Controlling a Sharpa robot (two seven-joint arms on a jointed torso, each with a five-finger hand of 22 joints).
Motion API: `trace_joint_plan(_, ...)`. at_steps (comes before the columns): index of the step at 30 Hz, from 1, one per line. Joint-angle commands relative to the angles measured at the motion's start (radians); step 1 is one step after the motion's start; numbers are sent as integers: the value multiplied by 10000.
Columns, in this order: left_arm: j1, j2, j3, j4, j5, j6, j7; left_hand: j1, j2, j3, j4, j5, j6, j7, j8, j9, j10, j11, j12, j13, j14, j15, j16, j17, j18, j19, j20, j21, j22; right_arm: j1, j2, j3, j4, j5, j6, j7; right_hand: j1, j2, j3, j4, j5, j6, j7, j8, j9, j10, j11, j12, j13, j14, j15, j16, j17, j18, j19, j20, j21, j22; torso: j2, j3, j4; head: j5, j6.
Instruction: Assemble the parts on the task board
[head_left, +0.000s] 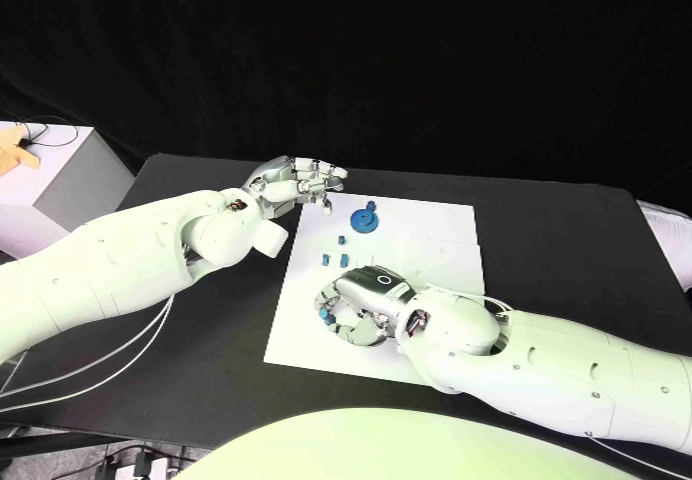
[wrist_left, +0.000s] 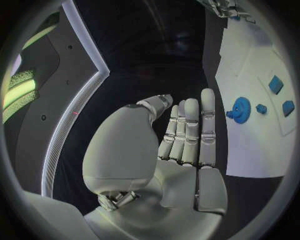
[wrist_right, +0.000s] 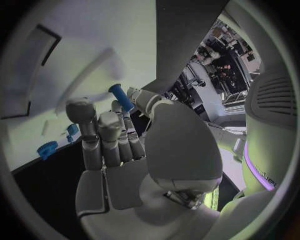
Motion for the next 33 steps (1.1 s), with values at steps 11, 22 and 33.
trace_joint_plan(11, 3, -7, 8, 29, -19, 203, -19, -16, 77, -42, 24, 10, -79, -13, 53, -15, -92, -11, -12, -15, -65, -8, -50, 3, 149, 76, -11, -75, -16, -34, -87, -4, 40, 63, -517, 269, 141, 104, -651, -142, 71, -348, 134, -270, -73, -1065, 160, 446, -163, -889, 146, -468, -1142, 341, -724, 146, -1441, -1093, 2, 5, -5, -27, 2)
trace_joint_plan(22, 3, -4, 8, 15, -19, 215, -23, -16, 77, -42, 24, 10, -79, -13, 53, -15, -92, -11, -12, -15, -65, -8, -50, 3, 149, 76, -11, -75, -16, -47, -422, 4, 274, 117, -1167, 287, 1360, 621, -3193, 547, 195, -947, -35, -546, -208, -2879, 400, 1648, -257, -1794, 354, -643, -2457, 550, -1298, 359, -3011, -2199, -9, 4, -3, -72, 2)
trace_joint_plan(33, 0, 1, 8, -55, -13, 194, 6, -16, 77, -42, 24, 10, -79, -13, 53, -15, -92, -11, -12, -15, -65, -8, -50, 3, 149, 76, -11, -75, -16, 379, -1803, 200, 1102, 3757, -2015, 1794, 1935, 709, -2793, 1270, 538, -385, 249, -284, -228, -1560, 136, 3183, -235, -687, 102, 331, -1457, 273, -182, 112, -1385, -833, -33, 10, -27, -183, 103)
